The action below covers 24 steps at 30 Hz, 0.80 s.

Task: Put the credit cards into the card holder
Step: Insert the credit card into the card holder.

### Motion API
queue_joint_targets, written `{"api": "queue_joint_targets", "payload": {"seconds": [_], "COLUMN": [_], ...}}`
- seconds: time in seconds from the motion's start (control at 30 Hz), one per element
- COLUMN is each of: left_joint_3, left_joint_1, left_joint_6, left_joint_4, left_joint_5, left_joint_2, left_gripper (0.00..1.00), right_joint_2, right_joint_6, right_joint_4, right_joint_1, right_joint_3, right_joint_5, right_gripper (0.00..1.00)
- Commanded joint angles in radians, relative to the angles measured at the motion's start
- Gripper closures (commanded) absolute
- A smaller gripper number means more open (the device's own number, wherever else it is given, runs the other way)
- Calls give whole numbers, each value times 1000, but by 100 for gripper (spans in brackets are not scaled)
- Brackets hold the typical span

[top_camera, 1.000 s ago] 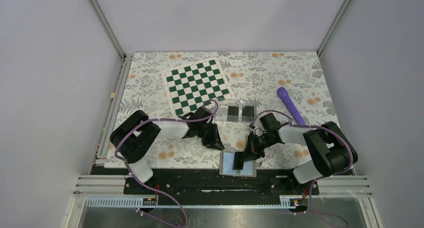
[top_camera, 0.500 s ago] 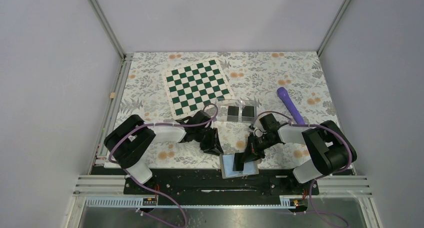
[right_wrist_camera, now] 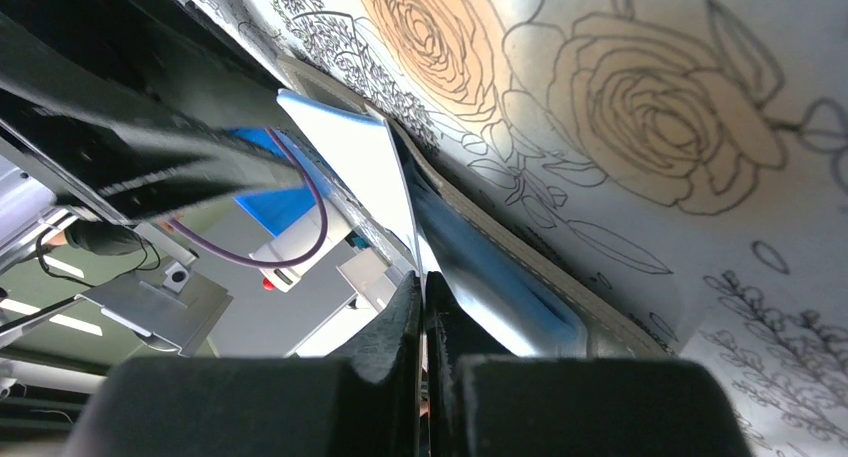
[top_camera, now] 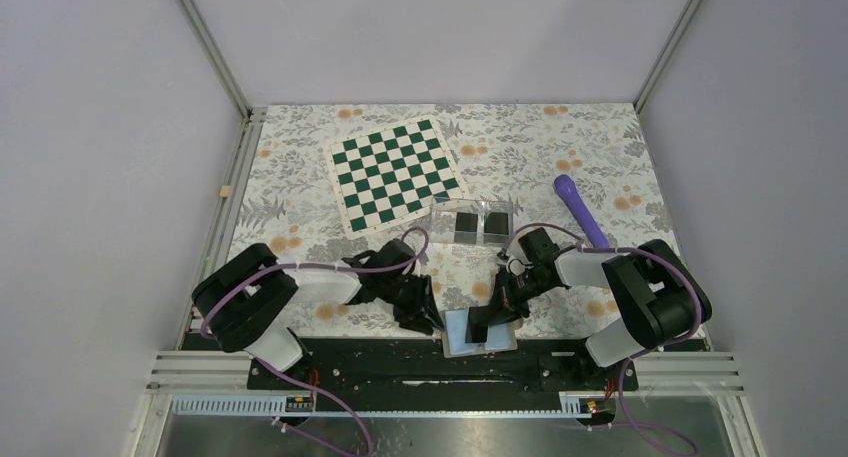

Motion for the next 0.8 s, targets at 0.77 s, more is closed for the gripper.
{"api": "queue_joint_targets", "payload": {"seconds": [0.77], "left_joint_3": [-53], "left_joint_1": [-114], "left_joint_6": [-239], "left_joint_4": [359], "left_joint_5": [-63], "left_joint_2": [33], "left_gripper": [91], "right_joint_2": [-8], "right_joint_6": [-29], "right_joint_4": [-29], "right_joint_1": [12], "right_joint_3": [-12], "right_joint_5": [31], "right_gripper": [100]}}
